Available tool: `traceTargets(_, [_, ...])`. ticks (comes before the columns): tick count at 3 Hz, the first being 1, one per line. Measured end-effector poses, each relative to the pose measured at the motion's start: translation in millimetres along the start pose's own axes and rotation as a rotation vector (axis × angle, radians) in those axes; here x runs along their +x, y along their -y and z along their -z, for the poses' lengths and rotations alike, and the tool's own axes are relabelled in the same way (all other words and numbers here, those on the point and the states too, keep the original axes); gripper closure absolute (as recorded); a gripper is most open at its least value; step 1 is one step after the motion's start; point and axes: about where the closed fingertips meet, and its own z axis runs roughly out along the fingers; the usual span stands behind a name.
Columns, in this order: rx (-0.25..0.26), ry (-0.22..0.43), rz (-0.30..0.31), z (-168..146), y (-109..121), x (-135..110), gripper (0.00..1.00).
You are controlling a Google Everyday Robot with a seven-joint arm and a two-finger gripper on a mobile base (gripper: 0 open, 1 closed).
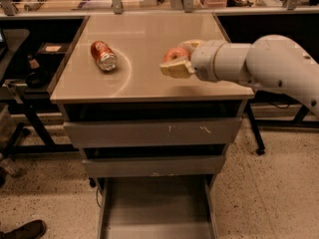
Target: Pick apple from bottom drawer and place on counter
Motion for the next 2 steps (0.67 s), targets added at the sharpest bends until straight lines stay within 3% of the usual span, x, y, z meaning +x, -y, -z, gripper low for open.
traceTargets(2, [-0.124, 0.014, -0.06, -41.5, 7.2, -18.4, 1.0])
